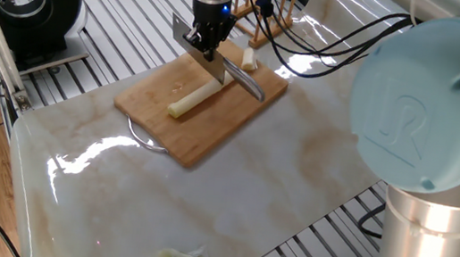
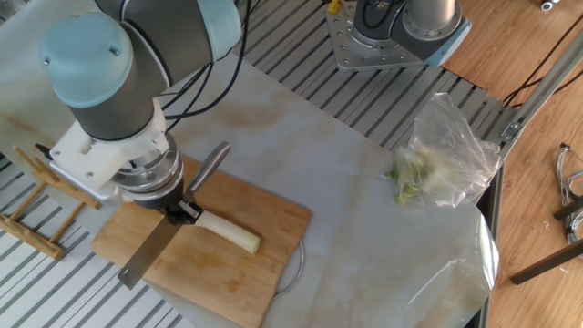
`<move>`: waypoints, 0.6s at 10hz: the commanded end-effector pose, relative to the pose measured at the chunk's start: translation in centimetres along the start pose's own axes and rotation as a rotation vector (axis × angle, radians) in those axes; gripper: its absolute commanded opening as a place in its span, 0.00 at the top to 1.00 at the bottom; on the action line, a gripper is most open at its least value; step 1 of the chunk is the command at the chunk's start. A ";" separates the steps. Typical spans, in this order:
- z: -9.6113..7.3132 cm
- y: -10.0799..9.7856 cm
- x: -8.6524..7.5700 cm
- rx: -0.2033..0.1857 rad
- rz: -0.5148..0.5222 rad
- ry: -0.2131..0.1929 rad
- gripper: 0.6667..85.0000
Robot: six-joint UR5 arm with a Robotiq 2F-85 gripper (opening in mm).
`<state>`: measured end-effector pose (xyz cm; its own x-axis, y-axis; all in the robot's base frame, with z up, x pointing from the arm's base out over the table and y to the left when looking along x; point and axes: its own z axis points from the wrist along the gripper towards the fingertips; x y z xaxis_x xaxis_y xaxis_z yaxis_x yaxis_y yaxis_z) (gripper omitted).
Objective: Chop the scallions
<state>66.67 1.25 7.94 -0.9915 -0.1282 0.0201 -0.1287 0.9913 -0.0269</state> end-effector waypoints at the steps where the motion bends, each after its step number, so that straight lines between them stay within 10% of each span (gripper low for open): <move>1: -1.0 0.4 0.1 -0.018 -0.005 0.010 0.99; 6: -3.1 1.0 1.5 -0.027 -0.001 0.059 0.99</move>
<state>66.10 1.82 10.10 -0.9895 -0.1348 0.0524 -0.1357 0.9907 -0.0136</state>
